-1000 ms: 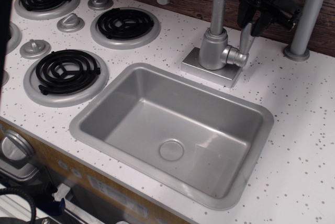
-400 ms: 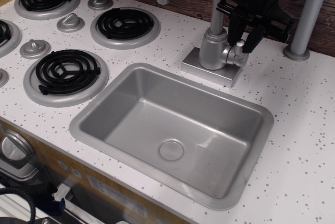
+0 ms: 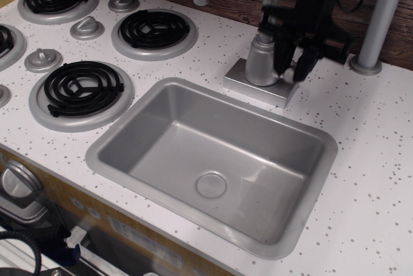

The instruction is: Lever vertical to front

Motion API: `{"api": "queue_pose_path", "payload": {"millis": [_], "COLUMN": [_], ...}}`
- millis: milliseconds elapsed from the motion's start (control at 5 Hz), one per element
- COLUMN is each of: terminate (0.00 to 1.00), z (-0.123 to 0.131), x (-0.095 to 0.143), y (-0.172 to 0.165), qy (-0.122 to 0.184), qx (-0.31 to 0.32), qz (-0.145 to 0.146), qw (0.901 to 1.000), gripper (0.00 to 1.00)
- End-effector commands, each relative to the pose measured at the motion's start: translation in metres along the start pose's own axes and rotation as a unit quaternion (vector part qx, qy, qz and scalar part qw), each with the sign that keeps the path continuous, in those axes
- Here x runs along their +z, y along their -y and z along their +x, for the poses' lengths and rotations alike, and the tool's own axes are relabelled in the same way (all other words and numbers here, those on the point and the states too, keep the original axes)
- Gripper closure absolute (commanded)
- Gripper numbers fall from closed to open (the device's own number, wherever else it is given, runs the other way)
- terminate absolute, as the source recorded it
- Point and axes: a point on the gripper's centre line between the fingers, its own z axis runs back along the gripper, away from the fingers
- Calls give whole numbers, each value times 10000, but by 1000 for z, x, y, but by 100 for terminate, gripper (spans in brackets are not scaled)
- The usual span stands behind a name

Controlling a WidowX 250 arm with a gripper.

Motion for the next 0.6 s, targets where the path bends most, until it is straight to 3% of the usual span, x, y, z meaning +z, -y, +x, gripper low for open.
{"api": "queue_pose_path", "payload": {"millis": [0, 400], "terminate": [0, 0], "z": [4, -5], "x": [-2, 15], "y": [-5, -2], "qy": [327, 361], "qx": [76, 139], "qz": [-174, 83], "qw": [9993, 9992], "gripper": [0, 0]}}
